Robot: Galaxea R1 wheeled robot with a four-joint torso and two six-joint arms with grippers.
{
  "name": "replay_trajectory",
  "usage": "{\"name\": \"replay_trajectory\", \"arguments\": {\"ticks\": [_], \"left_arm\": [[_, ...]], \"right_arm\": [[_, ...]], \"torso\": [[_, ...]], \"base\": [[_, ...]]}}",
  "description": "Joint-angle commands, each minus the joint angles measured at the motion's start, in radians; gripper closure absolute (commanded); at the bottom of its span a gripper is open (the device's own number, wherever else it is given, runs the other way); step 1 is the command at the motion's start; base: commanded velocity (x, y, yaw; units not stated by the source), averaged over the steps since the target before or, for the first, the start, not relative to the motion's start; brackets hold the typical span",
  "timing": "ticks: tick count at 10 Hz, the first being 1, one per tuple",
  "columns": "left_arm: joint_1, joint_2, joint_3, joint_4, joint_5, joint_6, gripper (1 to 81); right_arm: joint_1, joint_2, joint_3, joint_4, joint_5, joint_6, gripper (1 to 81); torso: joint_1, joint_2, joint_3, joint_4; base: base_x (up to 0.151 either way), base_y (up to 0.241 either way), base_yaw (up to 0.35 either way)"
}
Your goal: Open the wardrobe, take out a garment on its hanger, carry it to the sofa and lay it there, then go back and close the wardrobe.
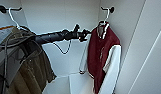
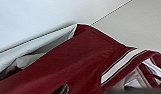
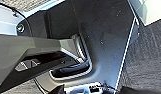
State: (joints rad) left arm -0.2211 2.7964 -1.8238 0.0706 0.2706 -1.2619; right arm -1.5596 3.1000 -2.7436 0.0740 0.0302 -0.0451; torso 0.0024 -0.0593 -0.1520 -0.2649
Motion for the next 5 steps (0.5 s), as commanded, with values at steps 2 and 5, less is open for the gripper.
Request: {"name": "replay_trajectory", "arguments": {"ticks": [2,5], "left_arm": [[-0.283,0.032,-0.015,-0.048,-0.027,-0.005,1.0],[-0.306,0.091,-0.077,-0.061,-0.073,-0.004,1.0]], "right_arm": [[0.031,0.007,0.001,0.010,-0.062,0.001,1.0],[0.028,0.007,-0.002,0.010,-0.061,0.001,1.0]], "torso": [[0.000,0.000,0.000,0.000],[0.000,0.000,0.000,0.000]], "base": [[0.000,0.000,0.000],[0.000,0.000,0.000]]}}
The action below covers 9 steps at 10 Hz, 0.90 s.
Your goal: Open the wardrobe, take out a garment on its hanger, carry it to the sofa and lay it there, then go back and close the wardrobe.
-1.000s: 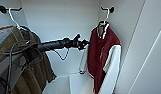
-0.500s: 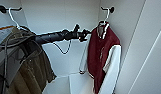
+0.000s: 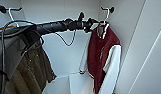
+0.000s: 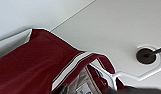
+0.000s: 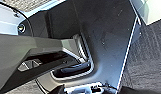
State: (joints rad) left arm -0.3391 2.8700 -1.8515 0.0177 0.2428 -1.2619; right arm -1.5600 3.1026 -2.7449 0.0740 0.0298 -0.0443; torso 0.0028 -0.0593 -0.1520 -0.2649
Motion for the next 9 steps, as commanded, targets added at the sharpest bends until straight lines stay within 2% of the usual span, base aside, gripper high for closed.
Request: {"name": "replay_trajectory", "arguments": {"ticks": [1,3,9], "left_arm": [[-0.195,0.042,-0.075,-0.008,-0.057,-0.004,1.0],[-0.206,0.091,-0.127,-0.007,-0.057,-0.004,1.0],[-0.209,0.129,-0.108,-0.008,-0.074,-0.005,1.0]], "right_arm": [[0.027,0.006,-0.005,0.010,-0.060,0.000,1.0],[0.027,0.009,-0.007,0.020,-0.060,0.000,1.0],[0.028,0.012,-0.007,0.021,-0.062,0.000,1.0]], "torso": [[0.000,0.000,0.000,0.000],[0.000,0.000,0.000,0.000],[0.000,0.000,0.000,0.000]], "base": [[0.000,0.000,0.000],[0.000,0.000,0.000],[0.000,0.000,0.000]]}}
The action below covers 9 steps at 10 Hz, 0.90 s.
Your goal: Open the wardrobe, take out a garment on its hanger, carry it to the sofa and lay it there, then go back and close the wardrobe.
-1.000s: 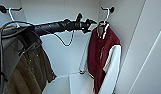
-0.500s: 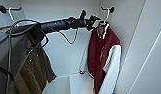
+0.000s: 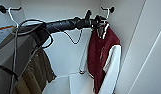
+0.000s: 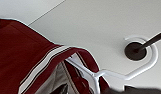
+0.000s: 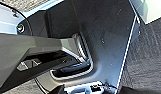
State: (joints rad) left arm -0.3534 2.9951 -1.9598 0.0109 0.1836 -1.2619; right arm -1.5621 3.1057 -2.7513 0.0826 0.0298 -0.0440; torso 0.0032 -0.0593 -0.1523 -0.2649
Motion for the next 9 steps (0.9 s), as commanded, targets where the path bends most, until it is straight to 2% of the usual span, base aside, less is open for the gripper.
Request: {"name": "replay_trajectory", "arguments": {"ticks": [1,2,5,7,9], "left_arm": [[-0.195,0.010,0.007,-0.002,-0.019,-0.005,1.0],[-0.193,0.012,0.028,0.000,-0.056,-0.005,1.0],[-0.186,0.022,0.024,0.012,-0.070,-0.002,1.0],[-0.163,0.024,0.013,0.046,-0.139,-0.001,1.0],[-0.141,0.049,-0.039,0.081,-0.176,-0.001,1.0]], "right_arm": [[0.030,0.009,0.000,0.013,-0.062,0.000,1.0],[0.030,0.009,0.000,0.013,-0.062,0.000,1.0],[0.027,0.009,0.000,0.013,-0.062,0.000,1.0],[0.018,0.009,-0.008,0.013,-0.064,0.000,1.0],[0.016,0.015,-0.011,0.013,-0.065,0.000,1.0]], "torso": [[0.000,0.000,0.000,0.000],[0.000,0.000,0.000,0.000],[0.000,0.000,0.000,0.000],[0.000,0.000,0.000,0.000],[0.000,0.000,0.000,0.000]], "base": [[0.000,0.000,0.000],[0.000,0.000,0.000],[0.000,0.000,0.000],[0.000,0.000,0.000],[0.000,0.000,0.000]]}}
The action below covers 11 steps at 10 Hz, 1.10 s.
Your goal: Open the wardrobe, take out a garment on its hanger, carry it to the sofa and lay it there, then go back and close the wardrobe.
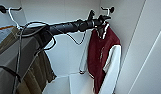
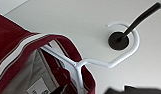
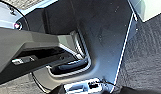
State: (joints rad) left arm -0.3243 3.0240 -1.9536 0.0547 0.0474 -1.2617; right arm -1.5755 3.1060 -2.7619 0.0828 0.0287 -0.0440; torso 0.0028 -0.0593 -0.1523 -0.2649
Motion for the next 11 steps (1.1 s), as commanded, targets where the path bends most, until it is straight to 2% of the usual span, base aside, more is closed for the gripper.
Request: {"name": "replay_trajectory", "arguments": {"ticks": [1,4,5,8,10,11], "left_arm": [[-0.158,0.044,-0.082,0.059,-0.067,-0.001,1.0],[-0.134,0.105,-0.156,0.123,-0.095,-0.002,1.0],[-0.137,0.110,-0.151,0.123,-0.127,-0.002,1.0],[-0.138,0.124,-0.139,0.131,-0.152,-0.004,1.0],[-0.140,0.131,-0.136,0.151,-0.214,-0.004,1.0],[-0.143,0.141,-0.136,0.157,-0.221,-0.004,1.0]], "right_arm": [[0.031,0.021,-0.001,0.012,-0.066,0.000,1.0],[0.034,0.022,-0.001,0.012,-0.070,0.004,1.0],[0.036,0.022,-0.001,0.014,-0.070,0.006,1.0],[0.041,0.024,-0.001,0.012,-0.075,0.004,1.0],[0.038,0.022,-0.004,0.012,-0.075,0.004,1.0],[0.038,0.024,-0.004,0.014,-0.076,0.006,1.0]], "torso": [[0.000,0.000,0.000,0.000],[0.000,0.000,0.000,0.000],[0.000,0.000,0.000,0.000],[0.000,0.000,0.000,0.000],[0.000,0.000,0.000,0.000],[0.000,0.000,0.000,0.000]], "base": [[0.000,0.000,0.000],[0.000,0.000,0.000],[0.000,0.000,0.000],[0.000,0.000,0.000],[0.000,0.000,0.000],[0.000,0.000,0.000]]}}
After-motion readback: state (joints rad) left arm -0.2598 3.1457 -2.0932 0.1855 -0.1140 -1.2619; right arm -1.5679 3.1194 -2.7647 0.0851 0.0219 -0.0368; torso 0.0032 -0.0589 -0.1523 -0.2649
